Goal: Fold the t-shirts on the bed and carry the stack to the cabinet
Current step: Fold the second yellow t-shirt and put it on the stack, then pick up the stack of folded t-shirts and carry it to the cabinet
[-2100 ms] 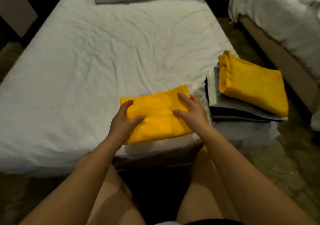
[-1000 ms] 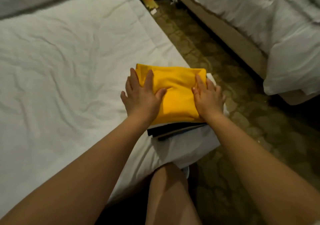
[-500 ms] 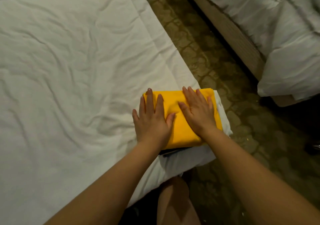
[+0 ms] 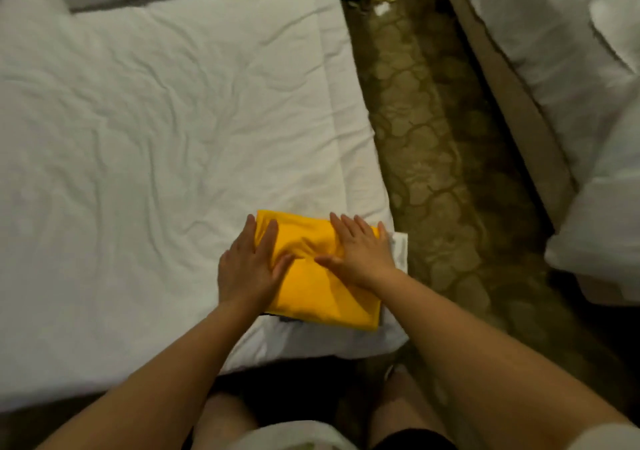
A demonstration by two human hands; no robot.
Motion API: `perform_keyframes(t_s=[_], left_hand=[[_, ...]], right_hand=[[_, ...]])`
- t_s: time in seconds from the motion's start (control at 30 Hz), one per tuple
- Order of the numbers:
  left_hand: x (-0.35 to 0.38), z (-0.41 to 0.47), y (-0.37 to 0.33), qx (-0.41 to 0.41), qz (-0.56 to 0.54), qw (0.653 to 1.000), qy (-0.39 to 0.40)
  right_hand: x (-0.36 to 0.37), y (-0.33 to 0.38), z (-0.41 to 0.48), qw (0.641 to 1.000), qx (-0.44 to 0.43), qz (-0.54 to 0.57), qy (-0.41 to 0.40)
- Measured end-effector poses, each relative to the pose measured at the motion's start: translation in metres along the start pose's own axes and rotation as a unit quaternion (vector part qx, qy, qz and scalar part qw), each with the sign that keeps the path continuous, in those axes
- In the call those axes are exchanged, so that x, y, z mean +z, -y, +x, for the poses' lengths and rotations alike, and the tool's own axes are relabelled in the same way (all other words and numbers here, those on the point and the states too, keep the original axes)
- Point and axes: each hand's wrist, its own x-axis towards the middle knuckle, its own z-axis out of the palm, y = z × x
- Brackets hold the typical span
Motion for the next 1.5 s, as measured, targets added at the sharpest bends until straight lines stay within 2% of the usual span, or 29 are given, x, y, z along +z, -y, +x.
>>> perform_keyframes(t_s=[0.13, 0.23, 0.33, 0.47, 0.6, 0.7, 0.87, 1.07, 1.2, 1.33, 1.5], left_hand=[[-0.003, -0.018, -0.029, -0.092, 0.044, 0.994, -0.038], [-0.011, -0.029, -0.067, -0.115, 0.051, 0.987, -0.097], [-0.012, -0.043, -0.099, -0.126, 0.023, 0.988, -0.088], [0.002, -0.042, -0.122, -0.112, -0.02, 0.987, -0.118], [0.004, -0.026, -0.15, -0.228, -0.092, 0.967, -0.072], [0.011, -0.008, -0.169, -0.322, -0.094, 0.94, -0.067], [0.038, 0.025, -0.195, -0.481, -0.079, 0.869, -0.087], [0.048, 0.036, -0.214, -0.592, -0.135, 0.785, -0.12], [0.043, 0.03, -0.218, -0.653, -0.151, 0.735, -0.099], [0.041, 0.017, -0.223, -0.687, -0.196, 0.692, -0.101], [0.05, -0.003, -0.222, -0.69, -0.279, 0.646, -0.17]], right_hand=[[-0.017, -0.017, 0.01, 0.997, -0.051, -0.002, 0.063], [-0.021, -0.024, 0.011, 0.994, -0.069, 0.005, 0.086], [-0.027, -0.025, 0.013, 0.99, -0.083, 0.015, 0.109], [-0.042, -0.032, 0.034, 0.973, -0.115, 0.109, 0.17], [-0.053, -0.048, 0.065, 0.957, -0.067, 0.153, 0.238], [-0.056, -0.062, 0.087, 0.943, -0.062, 0.168, 0.28], [-0.033, -0.085, 0.124, 0.894, -0.087, 0.138, 0.417], [-0.023, -0.09, 0.142, 0.869, -0.112, 0.124, 0.465], [-0.022, -0.081, 0.14, 0.843, -0.104, 0.109, 0.517], [-0.017, -0.069, 0.119, 0.835, -0.119, 0.11, 0.526], [-0.006, -0.058, 0.099, 0.865, -0.169, 0.092, 0.463]])
